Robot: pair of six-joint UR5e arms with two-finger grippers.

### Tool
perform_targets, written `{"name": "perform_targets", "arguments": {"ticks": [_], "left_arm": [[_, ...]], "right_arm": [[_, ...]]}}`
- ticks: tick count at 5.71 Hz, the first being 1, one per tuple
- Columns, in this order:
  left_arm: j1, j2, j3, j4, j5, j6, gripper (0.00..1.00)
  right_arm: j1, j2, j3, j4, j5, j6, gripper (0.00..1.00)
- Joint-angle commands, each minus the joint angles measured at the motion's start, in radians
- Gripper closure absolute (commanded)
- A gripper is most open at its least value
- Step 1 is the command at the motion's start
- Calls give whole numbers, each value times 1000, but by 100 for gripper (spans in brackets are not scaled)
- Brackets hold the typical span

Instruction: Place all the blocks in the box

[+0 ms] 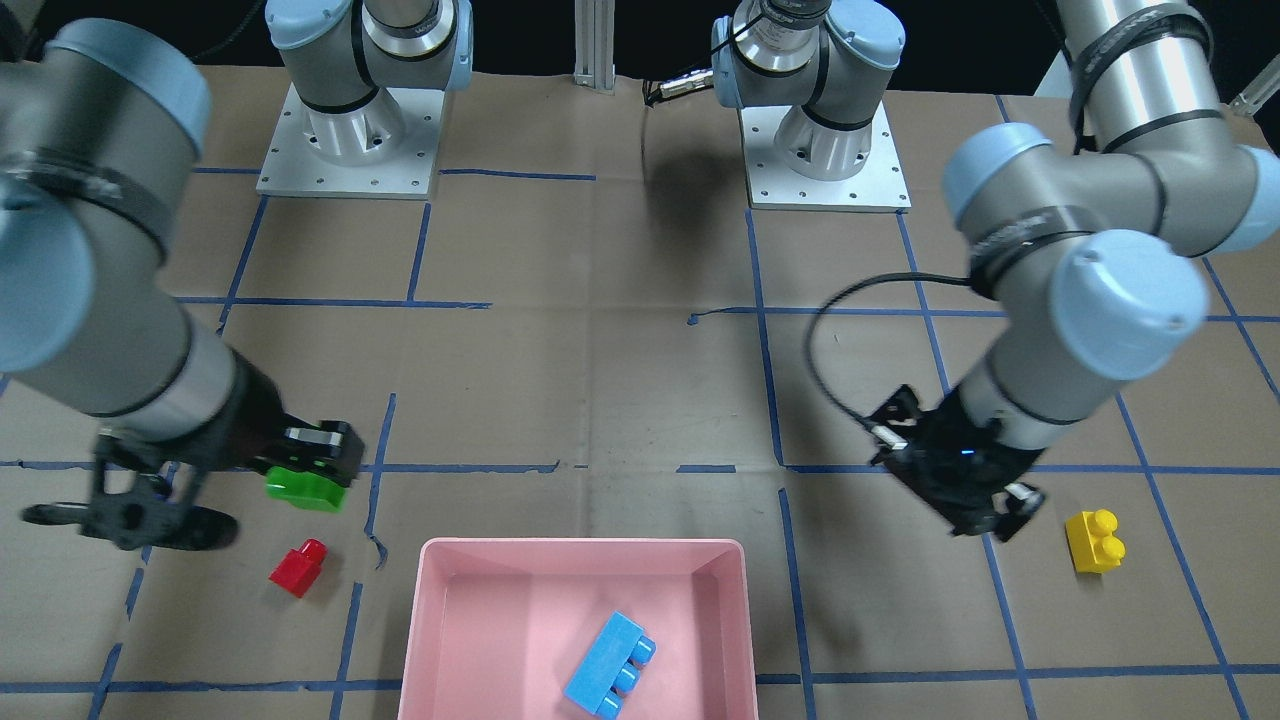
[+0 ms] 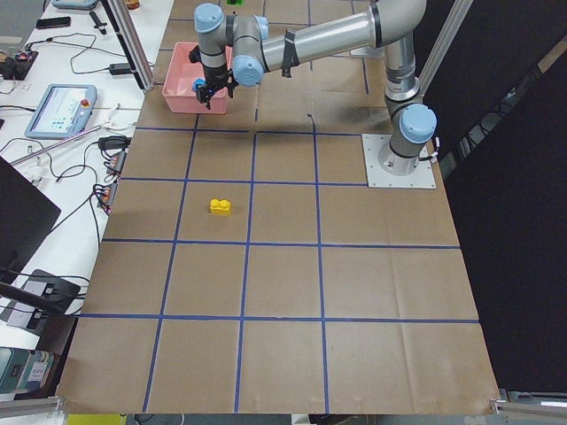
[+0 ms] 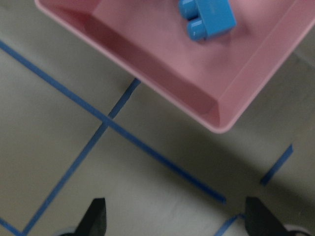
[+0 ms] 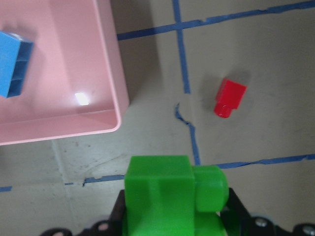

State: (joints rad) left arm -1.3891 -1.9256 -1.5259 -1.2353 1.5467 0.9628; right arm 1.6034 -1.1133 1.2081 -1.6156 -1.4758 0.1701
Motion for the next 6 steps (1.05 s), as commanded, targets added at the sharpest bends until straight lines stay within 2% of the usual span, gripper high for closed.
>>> {"name": "perform_targets", "arguments": {"ticks": [1, 2, 3, 4, 5, 6], "left_arm": [[245, -2, -42, 3, 0, 4, 1], [307, -45, -31, 29, 0, -30, 1], [356, -91, -31, 134, 0, -114, 1], [377, -113, -30, 138, -14, -174, 1], [378, -136, -16, 137, -11, -291, 1], [377, -174, 3, 137, -14, -321, 1]], "right_arm": [[128, 154, -41, -216, 2, 104, 73], [135, 234, -41, -324, 2, 103, 73], [141, 243, -39, -346, 2, 94, 72], [138, 244, -36, -349, 5, 95, 11], [138, 241, -36, -348, 5, 101, 1], [138, 228, -39, -336, 5, 101, 0]]}}
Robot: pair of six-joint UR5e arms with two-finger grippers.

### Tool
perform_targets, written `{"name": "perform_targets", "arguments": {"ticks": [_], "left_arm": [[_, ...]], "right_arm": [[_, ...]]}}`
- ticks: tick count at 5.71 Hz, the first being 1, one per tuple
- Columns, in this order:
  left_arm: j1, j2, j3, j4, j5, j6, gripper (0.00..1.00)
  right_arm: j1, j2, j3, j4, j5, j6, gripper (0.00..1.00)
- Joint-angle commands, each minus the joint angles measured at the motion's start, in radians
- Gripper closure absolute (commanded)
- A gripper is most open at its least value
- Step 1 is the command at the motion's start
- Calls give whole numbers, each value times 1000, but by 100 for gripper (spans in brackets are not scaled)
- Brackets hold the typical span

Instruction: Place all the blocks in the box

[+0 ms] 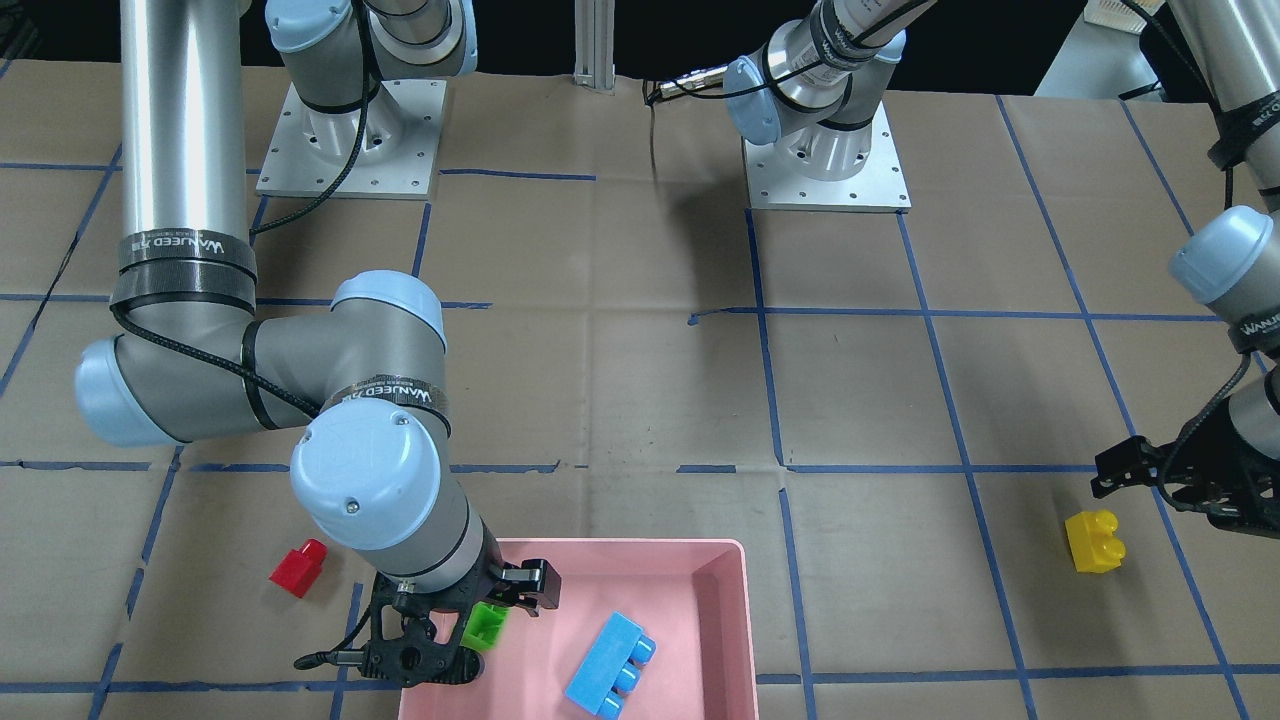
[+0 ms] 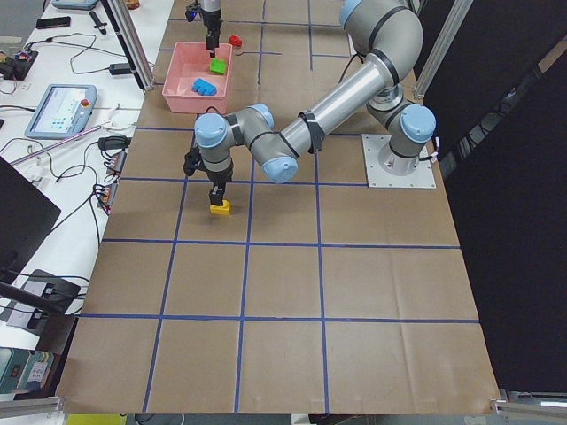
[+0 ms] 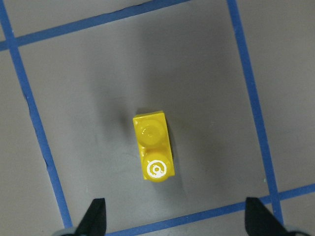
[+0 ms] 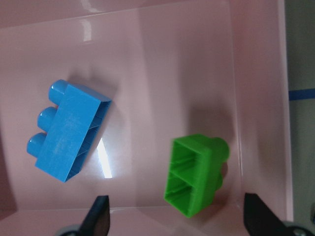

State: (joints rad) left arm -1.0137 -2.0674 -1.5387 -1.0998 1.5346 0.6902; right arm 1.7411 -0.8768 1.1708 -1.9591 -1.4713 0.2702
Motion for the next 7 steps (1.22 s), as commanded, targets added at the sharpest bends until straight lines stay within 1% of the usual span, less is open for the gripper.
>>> {"name": "perform_targets", "arguments": {"ticks": [1, 2, 3, 4, 5, 6, 7], "left_arm": [[1, -39, 2, 0, -2, -49, 1], [1, -66, -6, 12, -2, -52, 1], [1, -91, 3, 14, -1, -49, 1], [1, -109, 11, 23, 1, -52, 1], [1, -112, 14, 50, 1, -49, 1], [1, -123, 14, 75, -1, -49, 8], [1, -123, 12, 75, -4, -51, 45]], "right_arm": [[-2, -39, -6, 14, -3, 1, 0], [-6, -107, -5, 67, -6, -12, 0], [-35, -163, 10, 153, -17, -82, 0], [-96, -204, 30, 201, -18, -174, 0], [-159, -241, 90, 215, -21, -253, 0], [-234, -272, 193, 194, -21, -310, 0], [-311, -280, 258, 180, -14, -312, 0]]}}
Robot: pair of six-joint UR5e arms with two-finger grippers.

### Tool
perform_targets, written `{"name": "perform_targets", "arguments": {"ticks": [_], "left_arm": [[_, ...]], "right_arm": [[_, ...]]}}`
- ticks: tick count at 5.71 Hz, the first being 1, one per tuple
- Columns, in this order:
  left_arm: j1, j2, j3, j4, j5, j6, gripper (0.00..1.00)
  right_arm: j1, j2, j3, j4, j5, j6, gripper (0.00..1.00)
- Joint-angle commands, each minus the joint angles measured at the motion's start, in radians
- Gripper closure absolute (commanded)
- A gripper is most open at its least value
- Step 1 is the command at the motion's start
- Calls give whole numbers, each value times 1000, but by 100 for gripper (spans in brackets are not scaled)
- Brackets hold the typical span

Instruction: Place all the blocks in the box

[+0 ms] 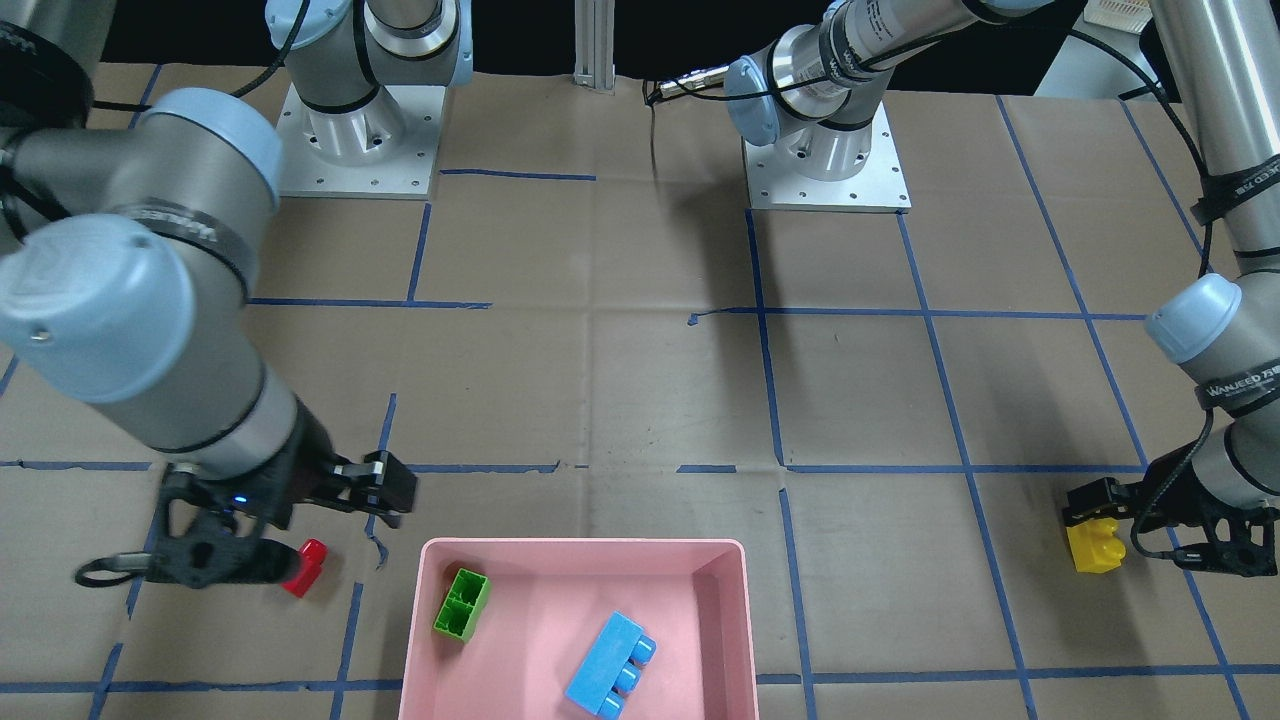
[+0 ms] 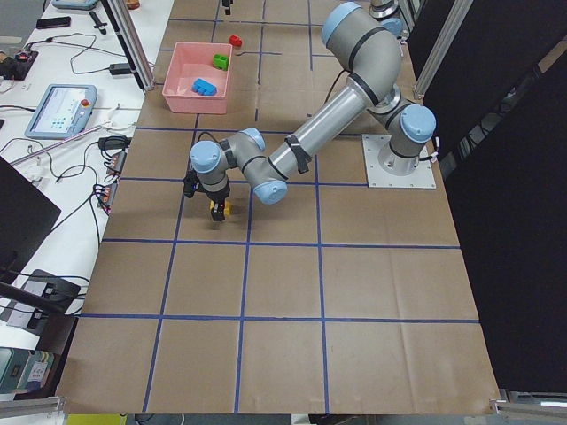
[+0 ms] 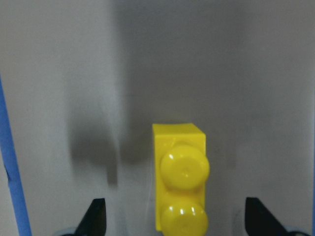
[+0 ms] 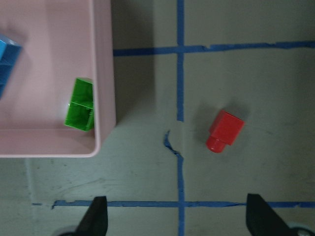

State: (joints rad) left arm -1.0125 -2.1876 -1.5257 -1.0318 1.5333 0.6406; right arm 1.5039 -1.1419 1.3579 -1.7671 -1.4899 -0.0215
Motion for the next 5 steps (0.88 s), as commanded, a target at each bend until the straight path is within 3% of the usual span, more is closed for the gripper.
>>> {"name": "perform_targets", "arguments": {"ticks": [1, 3, 5], "left_arm": [[0, -3, -4, 7, -2, 1, 69], [-15, 9, 2, 15, -24, -16, 89], [-70, 145, 13, 16, -172, -243, 88]], "right_arm": [[-85, 4, 79, -9, 0, -2, 0], [-83, 106, 78, -20, 11, 221, 0], [-80, 164, 78, -96, 19, 368, 1]]}}
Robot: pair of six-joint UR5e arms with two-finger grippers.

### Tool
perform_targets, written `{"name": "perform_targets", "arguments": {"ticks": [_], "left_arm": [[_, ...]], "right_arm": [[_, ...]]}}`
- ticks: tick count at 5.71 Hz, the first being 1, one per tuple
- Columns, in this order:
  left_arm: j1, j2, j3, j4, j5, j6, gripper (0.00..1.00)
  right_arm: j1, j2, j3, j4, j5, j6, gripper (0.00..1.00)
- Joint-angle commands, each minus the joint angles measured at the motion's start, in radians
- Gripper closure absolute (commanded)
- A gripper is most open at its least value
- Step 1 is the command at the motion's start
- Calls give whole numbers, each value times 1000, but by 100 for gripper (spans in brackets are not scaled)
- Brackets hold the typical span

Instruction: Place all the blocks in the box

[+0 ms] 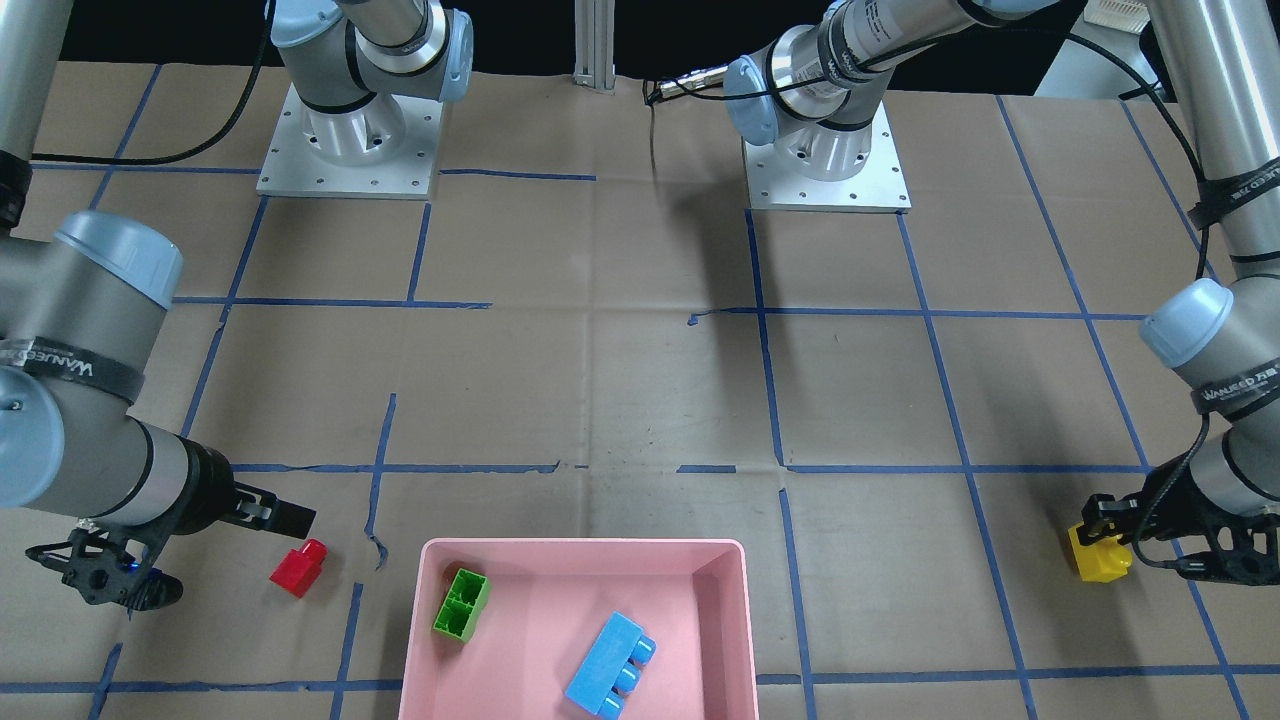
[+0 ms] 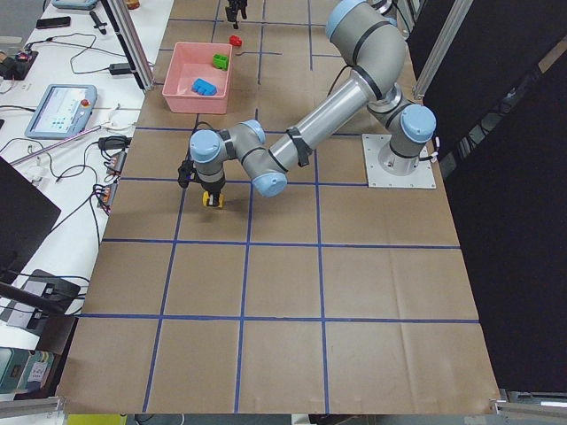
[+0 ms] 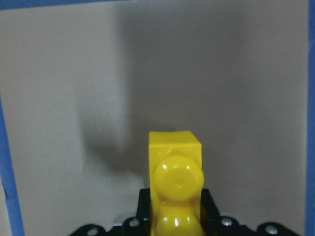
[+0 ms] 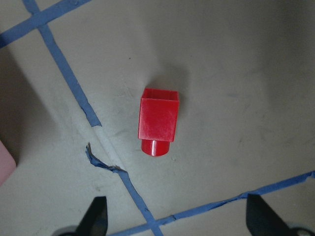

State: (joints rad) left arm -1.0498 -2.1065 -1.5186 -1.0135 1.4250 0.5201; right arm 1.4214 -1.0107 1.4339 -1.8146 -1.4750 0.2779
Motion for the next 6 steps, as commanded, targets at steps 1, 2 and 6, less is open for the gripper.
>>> {"name": "perform_targets", "arguments": {"ticks": [1, 2, 6], "left_arm": [[-153, 94, 9, -1, -61, -266, 88], [-280, 92, 41, 4, -63, -495, 88], [-666, -97, 399, -46, -60, -889, 85]], "right_arm": [[2, 71, 0, -73, 1, 136, 1], [4, 76, 0, -80, 1, 150, 1], [7, 113, 0, -126, 4, 161, 13]]}}
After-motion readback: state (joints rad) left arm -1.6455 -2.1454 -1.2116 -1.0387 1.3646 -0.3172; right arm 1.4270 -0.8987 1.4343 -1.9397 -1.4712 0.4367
